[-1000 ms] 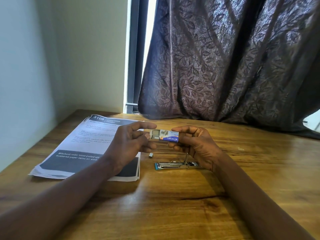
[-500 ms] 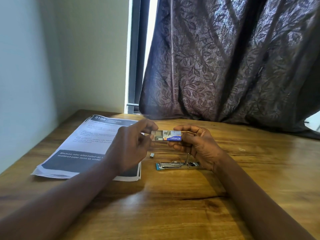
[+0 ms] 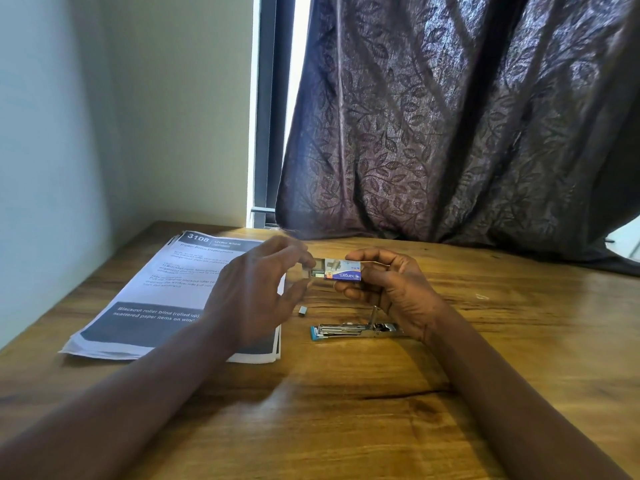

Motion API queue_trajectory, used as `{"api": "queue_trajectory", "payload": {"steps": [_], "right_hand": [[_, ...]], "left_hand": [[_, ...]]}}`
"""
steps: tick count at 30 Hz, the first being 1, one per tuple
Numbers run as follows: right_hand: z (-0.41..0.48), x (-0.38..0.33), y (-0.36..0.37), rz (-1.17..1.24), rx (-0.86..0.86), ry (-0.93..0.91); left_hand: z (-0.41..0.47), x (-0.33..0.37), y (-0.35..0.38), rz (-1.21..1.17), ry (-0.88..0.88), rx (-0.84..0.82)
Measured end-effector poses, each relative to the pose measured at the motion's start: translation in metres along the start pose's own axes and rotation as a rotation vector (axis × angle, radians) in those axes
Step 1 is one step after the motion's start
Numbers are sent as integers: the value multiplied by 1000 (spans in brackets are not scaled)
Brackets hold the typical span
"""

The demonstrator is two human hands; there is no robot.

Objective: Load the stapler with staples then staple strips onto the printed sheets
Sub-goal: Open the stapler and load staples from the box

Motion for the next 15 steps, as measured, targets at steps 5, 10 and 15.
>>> {"api": "queue_trajectory", "payload": {"steps": [5,10,15], "right_hand": [[0,4,1,-13,-27,11],[2,8,0,-44,-44,25],[3,8,0,-49,-43,23]], "left_hand": [[1,1,-2,83,15,17],[2,-2,-1,117,-7,20],[1,2,-4,167,14,37]]}}
Point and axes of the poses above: each hand's wrist, its own z-axis towards the middle knuckle, its own y-axis out of the palm, x = y × z, the point moved 6 cm from there along z, towards the middle knuckle, and after that the axes turned 10 degrees about -y, right-handed, at the moved point
